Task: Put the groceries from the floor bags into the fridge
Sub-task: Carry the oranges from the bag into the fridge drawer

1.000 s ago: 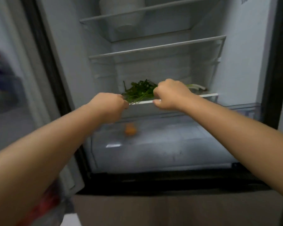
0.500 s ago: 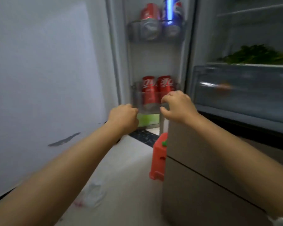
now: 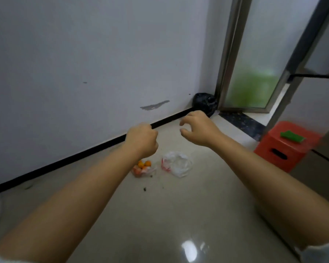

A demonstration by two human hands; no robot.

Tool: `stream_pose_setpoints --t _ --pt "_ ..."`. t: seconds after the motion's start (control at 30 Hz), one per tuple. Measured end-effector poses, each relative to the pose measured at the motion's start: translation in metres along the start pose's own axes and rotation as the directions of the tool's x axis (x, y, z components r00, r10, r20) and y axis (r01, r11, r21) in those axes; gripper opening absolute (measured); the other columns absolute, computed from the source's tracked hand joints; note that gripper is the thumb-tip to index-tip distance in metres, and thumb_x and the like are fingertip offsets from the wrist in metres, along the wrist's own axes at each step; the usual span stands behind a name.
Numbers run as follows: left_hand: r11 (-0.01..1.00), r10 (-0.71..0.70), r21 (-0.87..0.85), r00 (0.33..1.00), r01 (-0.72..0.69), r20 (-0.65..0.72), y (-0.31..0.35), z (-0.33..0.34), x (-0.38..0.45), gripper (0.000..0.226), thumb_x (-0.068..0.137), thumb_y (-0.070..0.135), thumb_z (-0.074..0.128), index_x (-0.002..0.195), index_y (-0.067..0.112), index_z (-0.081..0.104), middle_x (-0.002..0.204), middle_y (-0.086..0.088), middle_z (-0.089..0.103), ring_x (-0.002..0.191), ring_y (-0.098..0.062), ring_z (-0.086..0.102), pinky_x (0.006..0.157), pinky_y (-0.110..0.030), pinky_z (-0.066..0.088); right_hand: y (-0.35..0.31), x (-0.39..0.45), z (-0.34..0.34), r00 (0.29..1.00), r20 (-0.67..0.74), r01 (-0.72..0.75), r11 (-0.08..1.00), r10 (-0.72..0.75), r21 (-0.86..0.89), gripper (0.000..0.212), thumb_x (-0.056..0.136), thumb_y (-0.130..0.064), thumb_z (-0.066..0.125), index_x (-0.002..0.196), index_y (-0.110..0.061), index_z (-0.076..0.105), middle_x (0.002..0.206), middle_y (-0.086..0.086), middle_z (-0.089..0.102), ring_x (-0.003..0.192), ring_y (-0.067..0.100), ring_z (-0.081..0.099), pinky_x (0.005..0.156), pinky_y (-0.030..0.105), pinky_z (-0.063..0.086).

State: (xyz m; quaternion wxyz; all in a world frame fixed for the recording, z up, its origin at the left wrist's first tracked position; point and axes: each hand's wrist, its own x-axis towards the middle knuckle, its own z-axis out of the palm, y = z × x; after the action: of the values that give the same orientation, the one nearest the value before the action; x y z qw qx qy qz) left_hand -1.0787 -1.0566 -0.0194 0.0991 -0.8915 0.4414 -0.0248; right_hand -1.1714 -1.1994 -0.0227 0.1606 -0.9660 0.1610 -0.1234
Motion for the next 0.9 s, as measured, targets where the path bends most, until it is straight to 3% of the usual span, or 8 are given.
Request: stream_pose_setpoints --t 0.27,0.47,0.7,0.9 --pt "0.977 -0.157 -0.108 0.967 0.182 0.202 -0.093 0.104 0.090 0.032 0.093 0.023 0.042 0.114 0.004 0.058 0.124 -0.014 0.053 0.114 -0.031 0.053 0.085 -0.036 0.047 0.000 0.132 0.112 0.964 0.265 -0.008 1.000 0.002 0.025 0.033 0.090 -0.022 0.049 0.118 -0.008 0.059 0.125 0.013 0.057 0.118 0.026 0.048 0.097 0.037 0.041" --pt "0.898 -0.303 -0.189 0.871 0.396 0.387 -0.165 0.167 0.202 0.033 0.094 0.019 0.041 0.120 0.007 0.058 0.128 -0.014 0.054 0.118 -0.031 0.053 0.090 -0.035 0.047 0.028 0.267 0.192 0.890 0.453 -0.061 0.998 0.046 0.020 0.033 0.092 -0.019 0.046 0.119 -0.005 0.058 0.124 0.015 0.057 0.115 0.028 0.051 0.094 0.035 0.042" --pt "0.848 -0.252 -0.269 0.793 0.457 0.555 -0.226 0.259 0.288 0.032 0.094 0.017 0.042 0.121 0.007 0.055 0.129 -0.013 0.055 0.121 -0.030 0.052 0.095 -0.035 0.045 0.047 0.378 0.301 0.772 0.620 -0.159 0.987 0.141 -0.027 0.031 0.091 -0.013 0.046 0.117 -0.001 0.059 0.122 0.020 0.059 0.114 0.032 0.053 0.094 0.033 0.040" --pt "0.864 -0.161 -0.271 0.744 0.424 0.648 -0.282 0.381 0.362 0.032 0.095 0.017 0.041 0.122 0.008 0.055 0.130 -0.011 0.054 0.122 -0.028 0.051 0.097 -0.036 0.044 0.079 0.439 0.435 0.698 0.681 -0.229 0.970 0.220 -0.078 0.028 0.088 -0.014 0.048 0.109 -0.003 0.064 0.114 0.019 0.065 0.107 0.032 0.059 0.090 0.034 0.046"
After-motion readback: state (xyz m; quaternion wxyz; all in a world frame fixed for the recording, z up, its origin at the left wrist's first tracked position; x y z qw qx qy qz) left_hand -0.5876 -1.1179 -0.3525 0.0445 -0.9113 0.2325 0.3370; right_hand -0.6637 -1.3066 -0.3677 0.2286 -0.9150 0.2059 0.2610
